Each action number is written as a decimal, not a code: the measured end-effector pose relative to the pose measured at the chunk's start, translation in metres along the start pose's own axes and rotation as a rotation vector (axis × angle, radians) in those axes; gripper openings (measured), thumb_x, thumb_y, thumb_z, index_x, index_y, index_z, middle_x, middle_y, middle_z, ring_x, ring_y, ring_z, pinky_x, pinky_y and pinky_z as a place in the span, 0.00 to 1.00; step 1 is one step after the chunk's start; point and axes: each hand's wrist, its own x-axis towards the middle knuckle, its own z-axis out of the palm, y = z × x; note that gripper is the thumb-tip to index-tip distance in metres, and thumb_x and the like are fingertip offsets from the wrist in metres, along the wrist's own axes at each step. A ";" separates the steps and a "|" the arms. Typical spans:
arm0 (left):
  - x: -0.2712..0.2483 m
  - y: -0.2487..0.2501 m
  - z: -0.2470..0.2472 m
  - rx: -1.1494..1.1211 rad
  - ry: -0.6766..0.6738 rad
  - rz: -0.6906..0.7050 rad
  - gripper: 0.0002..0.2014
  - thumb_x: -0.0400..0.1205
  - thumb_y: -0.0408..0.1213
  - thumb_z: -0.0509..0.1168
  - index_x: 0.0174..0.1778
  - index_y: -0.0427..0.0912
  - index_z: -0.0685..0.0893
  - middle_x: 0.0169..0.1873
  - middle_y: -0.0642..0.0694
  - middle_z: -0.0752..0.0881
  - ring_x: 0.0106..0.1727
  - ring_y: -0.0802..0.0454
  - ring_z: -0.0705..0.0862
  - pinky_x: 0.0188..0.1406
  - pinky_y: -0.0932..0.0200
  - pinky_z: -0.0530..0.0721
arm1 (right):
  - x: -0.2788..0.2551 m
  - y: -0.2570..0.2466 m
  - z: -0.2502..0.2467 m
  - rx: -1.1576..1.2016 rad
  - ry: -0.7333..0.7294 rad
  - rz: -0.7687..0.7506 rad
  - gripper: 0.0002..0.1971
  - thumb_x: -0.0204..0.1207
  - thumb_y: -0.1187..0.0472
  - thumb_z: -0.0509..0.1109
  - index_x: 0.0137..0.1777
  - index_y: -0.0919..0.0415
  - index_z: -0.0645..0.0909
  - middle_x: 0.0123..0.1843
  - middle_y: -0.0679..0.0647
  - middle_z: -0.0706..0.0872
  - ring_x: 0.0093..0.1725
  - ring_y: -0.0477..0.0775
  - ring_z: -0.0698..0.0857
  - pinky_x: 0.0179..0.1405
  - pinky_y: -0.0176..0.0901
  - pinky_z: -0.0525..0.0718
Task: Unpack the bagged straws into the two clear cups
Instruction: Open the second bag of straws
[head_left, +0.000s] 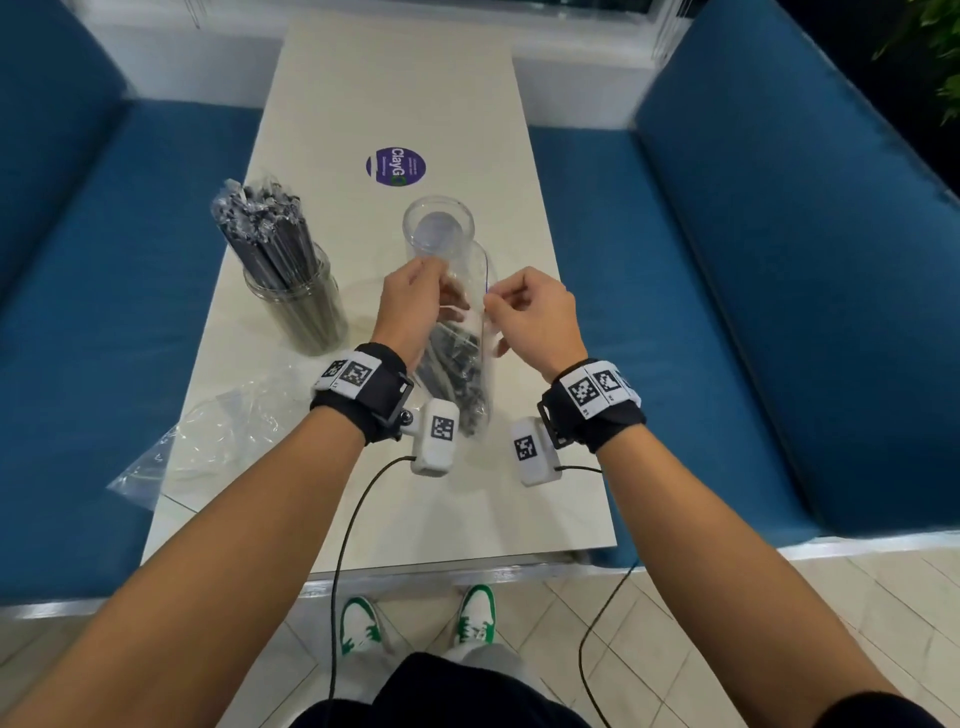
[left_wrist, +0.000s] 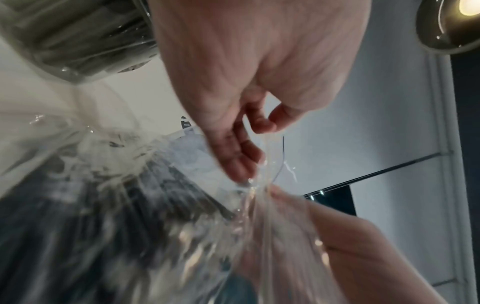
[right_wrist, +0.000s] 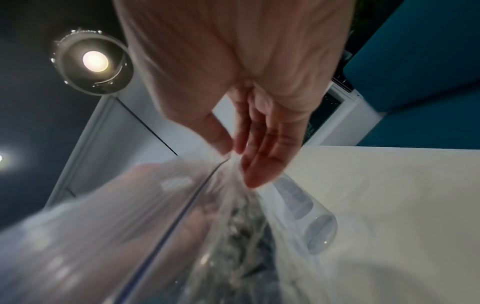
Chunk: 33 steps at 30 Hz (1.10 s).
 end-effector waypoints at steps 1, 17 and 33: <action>-0.001 -0.001 0.000 0.072 -0.021 -0.026 0.13 0.84 0.48 0.66 0.41 0.42 0.80 0.37 0.42 0.86 0.37 0.43 0.85 0.40 0.49 0.84 | -0.001 -0.002 0.000 0.003 0.031 -0.009 0.01 0.80 0.67 0.75 0.47 0.63 0.86 0.37 0.56 0.90 0.26 0.44 0.88 0.23 0.43 0.89; -0.019 -0.010 -0.020 0.110 0.015 -0.026 0.12 0.90 0.25 0.59 0.42 0.41 0.73 0.41 0.26 0.93 0.43 0.26 0.95 0.51 0.29 0.94 | -0.006 -0.007 -0.027 -0.338 -0.109 0.266 0.28 0.79 0.34 0.72 0.53 0.63 0.83 0.48 0.65 0.91 0.26 0.58 0.93 0.25 0.52 0.93; -0.026 -0.016 -0.018 0.056 0.003 -0.180 0.10 0.86 0.23 0.64 0.42 0.34 0.87 0.35 0.40 0.93 0.36 0.44 0.92 0.33 0.55 0.88 | -0.015 -0.001 -0.015 0.102 -0.190 0.358 0.11 0.85 0.67 0.64 0.41 0.69 0.82 0.34 0.62 0.85 0.26 0.61 0.89 0.25 0.50 0.89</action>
